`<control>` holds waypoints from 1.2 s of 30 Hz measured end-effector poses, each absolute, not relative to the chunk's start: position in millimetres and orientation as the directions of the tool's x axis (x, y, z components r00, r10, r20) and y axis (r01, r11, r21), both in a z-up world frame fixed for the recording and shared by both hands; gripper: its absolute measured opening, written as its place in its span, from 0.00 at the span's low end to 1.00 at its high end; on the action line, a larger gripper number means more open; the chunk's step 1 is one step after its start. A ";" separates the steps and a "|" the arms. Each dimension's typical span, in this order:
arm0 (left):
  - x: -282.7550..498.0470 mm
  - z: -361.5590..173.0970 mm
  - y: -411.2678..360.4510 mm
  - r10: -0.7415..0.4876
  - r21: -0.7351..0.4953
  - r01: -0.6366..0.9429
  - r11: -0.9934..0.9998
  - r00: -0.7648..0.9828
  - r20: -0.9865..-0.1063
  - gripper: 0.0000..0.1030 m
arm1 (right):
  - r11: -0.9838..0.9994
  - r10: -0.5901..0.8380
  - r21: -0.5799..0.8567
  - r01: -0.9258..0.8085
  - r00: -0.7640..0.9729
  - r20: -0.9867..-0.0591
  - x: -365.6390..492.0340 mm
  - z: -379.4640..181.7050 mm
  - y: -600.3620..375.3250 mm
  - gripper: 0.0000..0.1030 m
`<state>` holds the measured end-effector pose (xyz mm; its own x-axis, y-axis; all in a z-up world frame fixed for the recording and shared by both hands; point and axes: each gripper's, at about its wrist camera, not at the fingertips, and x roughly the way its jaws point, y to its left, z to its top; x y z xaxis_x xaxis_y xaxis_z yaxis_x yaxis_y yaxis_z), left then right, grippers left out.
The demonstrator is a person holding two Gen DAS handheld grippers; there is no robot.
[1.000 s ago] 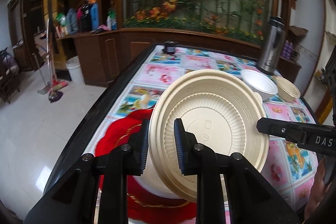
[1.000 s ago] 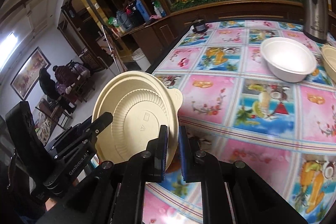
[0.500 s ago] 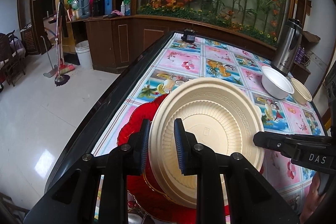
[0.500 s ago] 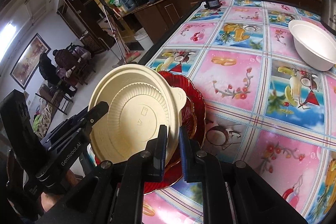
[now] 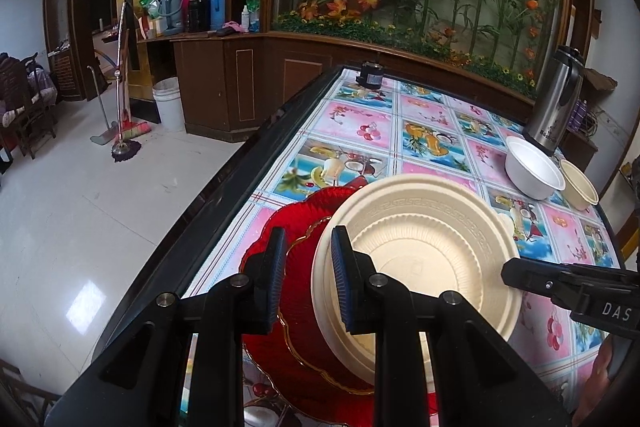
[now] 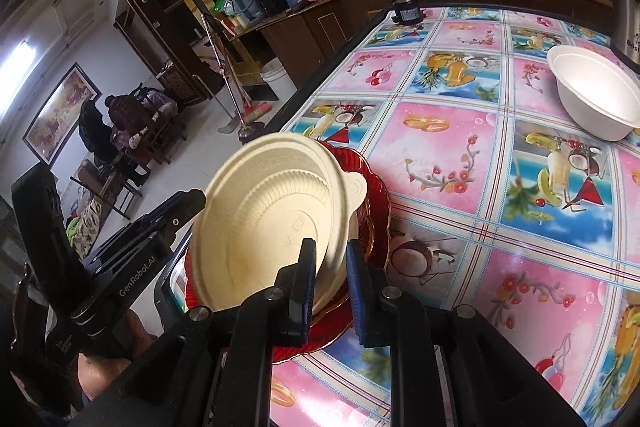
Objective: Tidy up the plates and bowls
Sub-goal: 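Lower the beige bowl onto the plate stack and open the left tool, then reach the left tool to the white foam bowl and grasp its rim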
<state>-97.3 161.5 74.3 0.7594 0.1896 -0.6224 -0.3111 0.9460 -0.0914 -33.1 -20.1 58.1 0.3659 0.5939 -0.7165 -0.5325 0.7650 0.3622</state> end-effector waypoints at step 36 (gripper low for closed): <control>-47.0 99.3 -5.3 -0.088 -0.056 0.068 0.996 0.713 -0.695 0.24 | 0.895 0.433 0.395 -0.208 0.624 -0.650 28.8 62.3 -208.3 0.22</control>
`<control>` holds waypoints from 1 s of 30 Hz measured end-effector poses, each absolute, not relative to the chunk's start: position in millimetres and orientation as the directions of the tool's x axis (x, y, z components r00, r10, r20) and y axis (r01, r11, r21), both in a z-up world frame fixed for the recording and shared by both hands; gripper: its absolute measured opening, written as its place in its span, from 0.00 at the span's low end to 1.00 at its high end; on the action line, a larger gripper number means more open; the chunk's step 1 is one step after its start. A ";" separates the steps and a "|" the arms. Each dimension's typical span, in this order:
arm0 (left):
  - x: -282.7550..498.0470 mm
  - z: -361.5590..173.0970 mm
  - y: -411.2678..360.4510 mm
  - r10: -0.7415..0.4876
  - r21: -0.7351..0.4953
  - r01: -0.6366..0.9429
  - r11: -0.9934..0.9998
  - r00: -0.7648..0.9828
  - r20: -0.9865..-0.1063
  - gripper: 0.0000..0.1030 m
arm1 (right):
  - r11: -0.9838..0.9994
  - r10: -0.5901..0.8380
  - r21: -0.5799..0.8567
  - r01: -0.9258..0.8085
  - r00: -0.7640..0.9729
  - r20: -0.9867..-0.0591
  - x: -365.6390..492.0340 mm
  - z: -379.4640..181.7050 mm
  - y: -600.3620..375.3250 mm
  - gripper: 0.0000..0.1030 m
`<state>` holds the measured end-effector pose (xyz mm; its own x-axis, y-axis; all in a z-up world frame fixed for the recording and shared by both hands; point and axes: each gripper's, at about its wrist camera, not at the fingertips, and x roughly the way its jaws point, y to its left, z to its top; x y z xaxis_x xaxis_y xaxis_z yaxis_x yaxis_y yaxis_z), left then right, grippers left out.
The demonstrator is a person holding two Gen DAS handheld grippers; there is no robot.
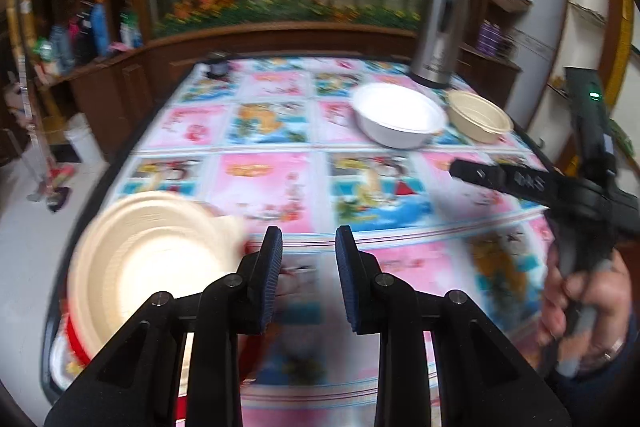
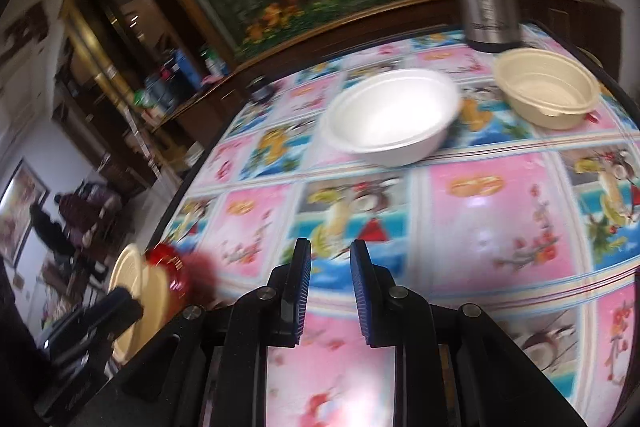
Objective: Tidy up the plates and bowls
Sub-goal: 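Reach the left tool to the white foam bowl and grasp its rim, then lift the white bowl and carry it toward the stack with left tool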
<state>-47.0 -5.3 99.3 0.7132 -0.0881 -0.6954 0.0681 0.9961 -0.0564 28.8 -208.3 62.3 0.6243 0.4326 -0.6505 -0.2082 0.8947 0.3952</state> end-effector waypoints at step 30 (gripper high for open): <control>186.3 48.9 -77.3 -0.168 -0.187 0.018 0.982 0.532 -0.830 0.14 | 0.814 0.477 0.580 -0.045 0.622 -0.621 171.2 15.3 -278.8 0.13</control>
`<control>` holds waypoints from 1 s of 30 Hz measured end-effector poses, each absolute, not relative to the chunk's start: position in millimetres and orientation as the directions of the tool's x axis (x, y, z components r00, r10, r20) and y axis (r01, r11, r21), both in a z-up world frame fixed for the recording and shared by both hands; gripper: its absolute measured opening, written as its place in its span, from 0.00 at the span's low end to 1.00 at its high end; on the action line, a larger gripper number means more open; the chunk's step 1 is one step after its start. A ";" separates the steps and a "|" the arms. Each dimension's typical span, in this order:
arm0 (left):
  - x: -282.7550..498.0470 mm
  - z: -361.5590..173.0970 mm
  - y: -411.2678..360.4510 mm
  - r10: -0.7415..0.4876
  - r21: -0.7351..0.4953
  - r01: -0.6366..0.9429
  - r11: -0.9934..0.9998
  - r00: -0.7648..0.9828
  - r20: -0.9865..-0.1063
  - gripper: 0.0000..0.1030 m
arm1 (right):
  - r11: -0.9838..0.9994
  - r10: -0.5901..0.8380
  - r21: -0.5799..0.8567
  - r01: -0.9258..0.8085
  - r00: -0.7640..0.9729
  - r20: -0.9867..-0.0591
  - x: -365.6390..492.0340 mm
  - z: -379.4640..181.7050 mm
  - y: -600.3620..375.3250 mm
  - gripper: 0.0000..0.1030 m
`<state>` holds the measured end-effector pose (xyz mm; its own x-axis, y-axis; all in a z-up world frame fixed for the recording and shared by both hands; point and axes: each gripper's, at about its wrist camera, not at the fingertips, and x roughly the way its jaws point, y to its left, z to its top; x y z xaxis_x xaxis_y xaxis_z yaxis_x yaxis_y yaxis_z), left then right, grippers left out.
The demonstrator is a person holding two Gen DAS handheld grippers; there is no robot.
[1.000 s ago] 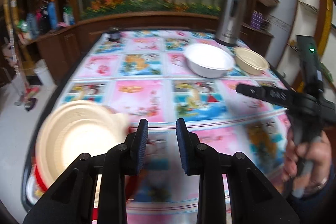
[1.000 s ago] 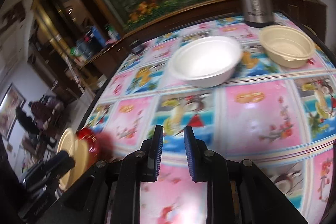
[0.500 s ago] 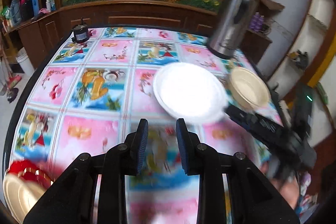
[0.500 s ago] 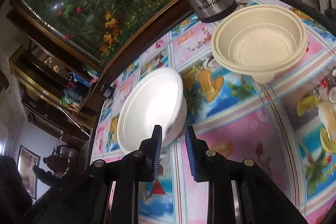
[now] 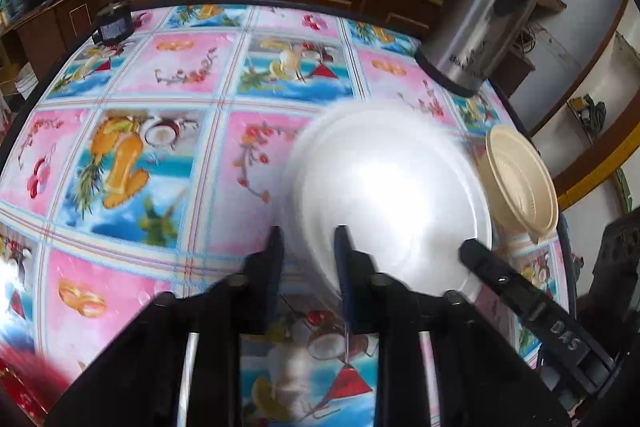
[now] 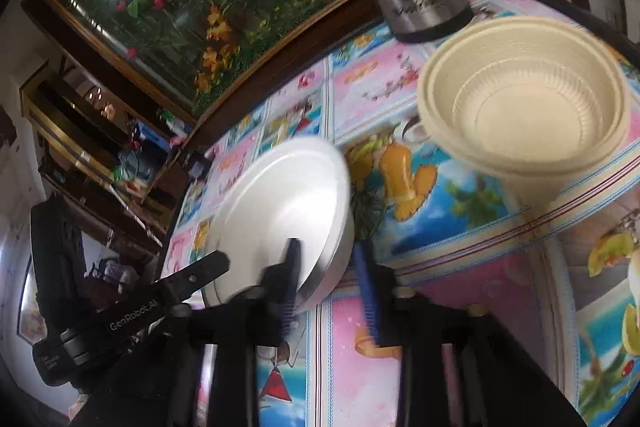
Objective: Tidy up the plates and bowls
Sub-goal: 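Lift the white bowl and carry it toward the stack with left tool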
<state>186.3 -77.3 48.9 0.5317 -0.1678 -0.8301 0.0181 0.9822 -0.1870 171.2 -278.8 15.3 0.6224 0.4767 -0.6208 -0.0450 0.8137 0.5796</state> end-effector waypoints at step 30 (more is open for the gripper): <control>-38.3 50.1 -59.9 -0.174 -0.127 0.120 0.985 0.602 -0.779 0.18 | 0.970 0.212 0.049 -0.240 0.723 -0.657 -75.9 56.8 -201.1 0.20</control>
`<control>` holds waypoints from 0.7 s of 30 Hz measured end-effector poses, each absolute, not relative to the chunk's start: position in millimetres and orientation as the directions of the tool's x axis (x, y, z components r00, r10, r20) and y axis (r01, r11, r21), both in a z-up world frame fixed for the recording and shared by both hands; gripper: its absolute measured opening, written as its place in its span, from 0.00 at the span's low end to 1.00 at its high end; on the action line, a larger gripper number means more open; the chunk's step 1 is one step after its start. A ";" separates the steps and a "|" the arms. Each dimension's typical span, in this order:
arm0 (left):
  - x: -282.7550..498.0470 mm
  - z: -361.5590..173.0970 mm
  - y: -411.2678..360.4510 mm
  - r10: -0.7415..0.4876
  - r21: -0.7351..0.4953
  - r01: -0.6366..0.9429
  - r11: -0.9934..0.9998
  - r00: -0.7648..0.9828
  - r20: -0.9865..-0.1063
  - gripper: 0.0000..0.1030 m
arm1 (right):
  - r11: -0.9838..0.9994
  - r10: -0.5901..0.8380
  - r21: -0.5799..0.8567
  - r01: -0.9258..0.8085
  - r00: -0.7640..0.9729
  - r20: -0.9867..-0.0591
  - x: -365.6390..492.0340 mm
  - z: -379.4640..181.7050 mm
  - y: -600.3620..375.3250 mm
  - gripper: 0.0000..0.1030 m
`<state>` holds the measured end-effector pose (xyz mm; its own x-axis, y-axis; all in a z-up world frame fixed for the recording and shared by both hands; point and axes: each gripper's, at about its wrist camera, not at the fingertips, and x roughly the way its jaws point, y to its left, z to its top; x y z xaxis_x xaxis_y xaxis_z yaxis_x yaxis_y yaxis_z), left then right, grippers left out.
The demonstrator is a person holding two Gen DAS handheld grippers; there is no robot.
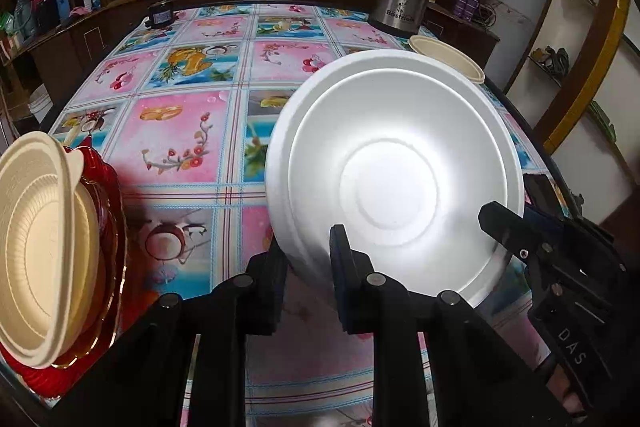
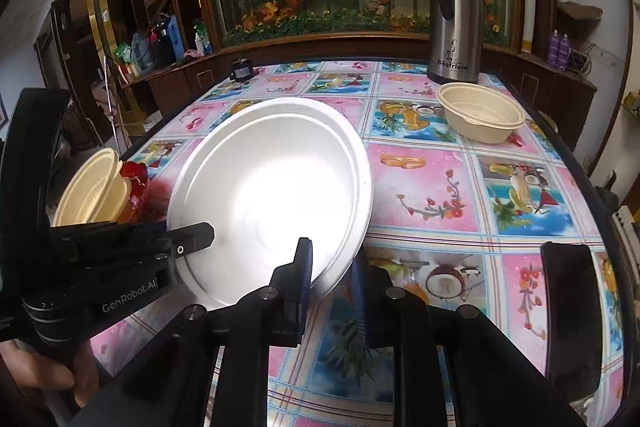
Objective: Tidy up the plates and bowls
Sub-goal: 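Lift the white bowl and carry it toward the stack with left tool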
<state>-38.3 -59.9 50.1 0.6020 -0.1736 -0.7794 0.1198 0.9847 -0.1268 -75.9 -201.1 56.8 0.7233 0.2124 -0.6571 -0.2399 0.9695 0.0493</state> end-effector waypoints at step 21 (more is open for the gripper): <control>-44.2 43.9 -63.3 -0.158 -0.109 0.117 0.987 0.612 -0.775 0.20 | 0.971 0.143 -0.063 -0.231 0.772 -0.619 -89.6 54.7 -192.5 0.21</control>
<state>-44.2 -63.3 43.9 0.6118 -0.1577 -0.7751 0.1168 0.9872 -0.1086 -89.6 -192.5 54.7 0.7724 0.1431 -0.6189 -0.2306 0.9710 -0.0633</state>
